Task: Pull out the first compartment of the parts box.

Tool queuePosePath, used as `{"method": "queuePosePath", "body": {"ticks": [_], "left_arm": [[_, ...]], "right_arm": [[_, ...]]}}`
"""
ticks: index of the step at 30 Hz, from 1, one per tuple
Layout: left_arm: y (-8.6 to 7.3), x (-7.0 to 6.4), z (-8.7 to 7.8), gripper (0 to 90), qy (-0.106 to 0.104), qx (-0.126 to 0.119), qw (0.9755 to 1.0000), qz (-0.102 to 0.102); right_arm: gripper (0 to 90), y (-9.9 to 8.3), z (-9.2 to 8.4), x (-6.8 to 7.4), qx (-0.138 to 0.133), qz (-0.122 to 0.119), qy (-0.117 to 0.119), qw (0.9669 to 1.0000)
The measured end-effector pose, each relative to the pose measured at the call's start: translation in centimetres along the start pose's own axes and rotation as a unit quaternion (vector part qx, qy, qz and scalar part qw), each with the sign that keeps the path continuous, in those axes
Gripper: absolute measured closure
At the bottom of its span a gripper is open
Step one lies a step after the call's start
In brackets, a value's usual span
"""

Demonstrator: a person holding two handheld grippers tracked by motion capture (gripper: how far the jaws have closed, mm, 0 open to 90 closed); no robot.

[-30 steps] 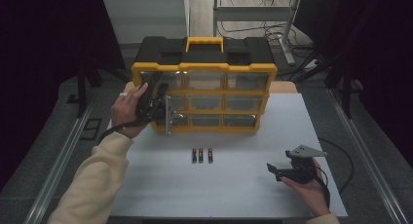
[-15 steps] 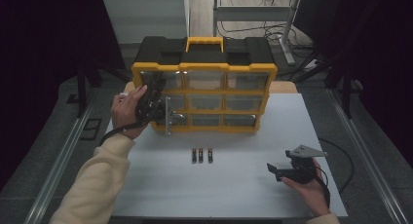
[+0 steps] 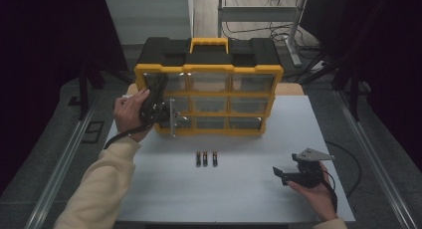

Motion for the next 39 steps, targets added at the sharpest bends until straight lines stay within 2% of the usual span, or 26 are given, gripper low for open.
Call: {"method": "queuePosePath", "body": {"ticks": [12, 17, 21, 39], "left_arm": [[-0.03, -0.17, 0.01, 81.5, 0.013, 0.000, 0.9999, 0.007], [0.01, -0.31, 0.03, 81.5, 0.019, -0.001, 0.9998, 0.000], [-0.04, -0.34, -0.04, 81.4, 0.021, 0.000, 0.9998, 0.004], [-0.12, -0.55, -0.71, 81.2, 0.030, -0.006, 0.9995, -0.004]], "right_arm": [[10.1, -0.01, -0.02, -0.02, 0.000, 0.000, 0.000, 1.0000], [10.2, -0.02, -0.03, -0.04, -0.001, 0.001, 0.000, 1.0000], [10.1, -0.02, -0.02, -0.07, -0.001, 0.001, 0.000, 1.0000], [10.1, 0.03, -0.15, 0.01, -0.006, -0.001, 0.002, 1.0000]]}}
Point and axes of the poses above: each handheld gripper's, and its own axes: z roughly forward along the jaws, y roughly out of its top, x roughly to its left, the point moved 1 cm from there along z, roughly forward along the jaws, and after that the axes turned 9 degrees about -y, right-handed, at the moved point
